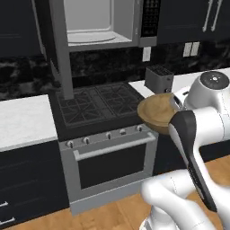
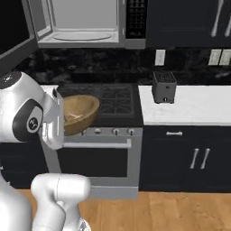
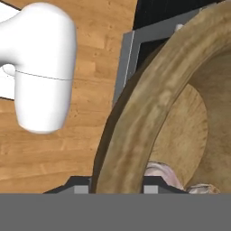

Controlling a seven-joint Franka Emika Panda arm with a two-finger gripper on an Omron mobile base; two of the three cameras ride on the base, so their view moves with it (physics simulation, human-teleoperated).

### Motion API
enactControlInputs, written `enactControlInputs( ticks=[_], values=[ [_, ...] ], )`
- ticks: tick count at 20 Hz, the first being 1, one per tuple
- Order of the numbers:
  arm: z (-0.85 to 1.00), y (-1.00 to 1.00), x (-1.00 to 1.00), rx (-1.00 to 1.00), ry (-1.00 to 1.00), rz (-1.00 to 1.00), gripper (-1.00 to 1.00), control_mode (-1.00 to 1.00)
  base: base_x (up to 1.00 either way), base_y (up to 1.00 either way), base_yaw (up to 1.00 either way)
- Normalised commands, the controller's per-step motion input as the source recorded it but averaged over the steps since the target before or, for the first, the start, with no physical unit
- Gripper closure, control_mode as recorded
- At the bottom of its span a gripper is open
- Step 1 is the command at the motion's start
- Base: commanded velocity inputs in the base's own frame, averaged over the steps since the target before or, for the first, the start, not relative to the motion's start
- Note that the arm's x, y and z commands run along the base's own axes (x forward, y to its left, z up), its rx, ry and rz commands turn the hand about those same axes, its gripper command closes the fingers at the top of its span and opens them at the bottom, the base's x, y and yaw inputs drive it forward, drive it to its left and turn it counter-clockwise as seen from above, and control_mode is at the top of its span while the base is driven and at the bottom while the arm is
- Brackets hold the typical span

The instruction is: Pick the garlic from the sink and place it in the bowl. Then pick the bowl and place it in the microwave. Then close the microwave door and press the start button.

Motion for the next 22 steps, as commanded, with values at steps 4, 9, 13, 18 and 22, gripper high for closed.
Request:
enactControlInputs(
  ticks=[4, 9, 13, 18, 22],
  values=[
    [0.00, 0.00, 0.00, 0.00, 0.00, 0.00, 1.00, 1.00, 1.00, -0.05, 0.42],
    [0.00, 0.00, 0.00, 0.00, 0.00, 0.00, 1.00, 1.00, 0.94, 0.02, 0.20],
    [0.00, 0.00, 0.00, 0.00, 0.00, 0.00, 1.00, 1.00, 0.51, 0.00, 0.01],
    [0.00, 0.00, 0.00, 0.00, 0.00, 0.00, 1.00, 1.00, -0.01, 0.00, 0.00],
    [0.94, 0.12, 0.11, 0.00, -0.15, 0.02, 1.00, -1.00, 0.00, 0.00, 0.00]
  ],
)
